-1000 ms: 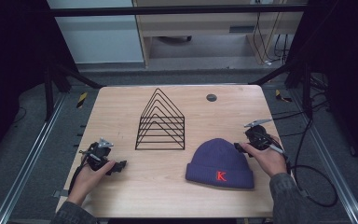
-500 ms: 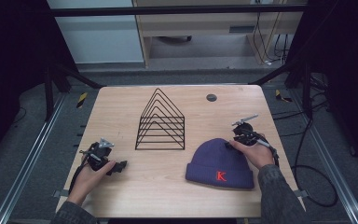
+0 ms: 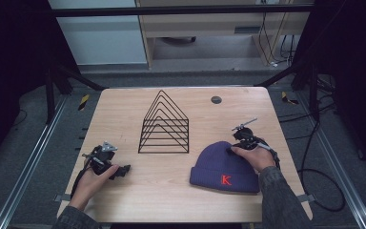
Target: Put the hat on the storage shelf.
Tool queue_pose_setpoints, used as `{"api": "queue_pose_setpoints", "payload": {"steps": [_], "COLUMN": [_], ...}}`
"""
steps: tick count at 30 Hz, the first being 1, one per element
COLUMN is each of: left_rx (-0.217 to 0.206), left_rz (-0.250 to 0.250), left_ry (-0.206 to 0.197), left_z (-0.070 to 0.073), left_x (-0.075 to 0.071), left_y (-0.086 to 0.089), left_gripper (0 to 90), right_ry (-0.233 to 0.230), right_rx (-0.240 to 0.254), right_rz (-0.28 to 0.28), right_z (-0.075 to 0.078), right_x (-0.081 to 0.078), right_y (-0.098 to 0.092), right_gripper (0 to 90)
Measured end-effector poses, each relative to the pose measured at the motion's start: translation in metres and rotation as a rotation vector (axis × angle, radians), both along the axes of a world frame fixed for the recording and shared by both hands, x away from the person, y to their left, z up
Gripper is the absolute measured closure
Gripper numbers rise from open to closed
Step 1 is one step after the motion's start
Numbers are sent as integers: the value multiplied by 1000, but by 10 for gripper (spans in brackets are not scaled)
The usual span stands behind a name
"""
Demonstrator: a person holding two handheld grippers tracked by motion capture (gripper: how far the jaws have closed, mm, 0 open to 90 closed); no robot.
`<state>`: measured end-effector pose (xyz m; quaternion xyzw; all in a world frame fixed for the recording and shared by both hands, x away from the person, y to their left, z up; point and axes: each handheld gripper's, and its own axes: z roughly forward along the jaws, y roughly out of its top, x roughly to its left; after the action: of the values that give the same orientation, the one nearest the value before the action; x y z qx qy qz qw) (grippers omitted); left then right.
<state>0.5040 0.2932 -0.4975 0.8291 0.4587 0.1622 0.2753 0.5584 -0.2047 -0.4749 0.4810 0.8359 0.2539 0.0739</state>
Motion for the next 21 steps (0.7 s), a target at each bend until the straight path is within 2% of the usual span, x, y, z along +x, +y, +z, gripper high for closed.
{"api": "queue_pose_setpoints", "payload": {"steps": [4, 7, 14, 20, 21], "left_rx": [1, -50, -124, -132, -132], "left_rz": [-6, -4, 2, -14, -14], "left_ry": [5, 4, -65, -111, -111], "left_z": [1, 5, 16, 25, 25], "left_x": [0, -1, -4, -10, -10], "left_y": [0, 2, 5, 3, 3], "left_gripper": [3, 59, 44, 55, 55], "right_ry": [-15, -46, -147, -231, -231], "right_rx": [7, 31, 86, 115, 115], "right_rz": [22, 28, 61, 112, 112], "right_z": [4, 13, 47, 73, 73], "right_x": [-4, -10, -32, -52, -52], "right_y": [2, 1, -2, 1, 1], "right_gripper": [752, 764, 771, 772, 772]}}
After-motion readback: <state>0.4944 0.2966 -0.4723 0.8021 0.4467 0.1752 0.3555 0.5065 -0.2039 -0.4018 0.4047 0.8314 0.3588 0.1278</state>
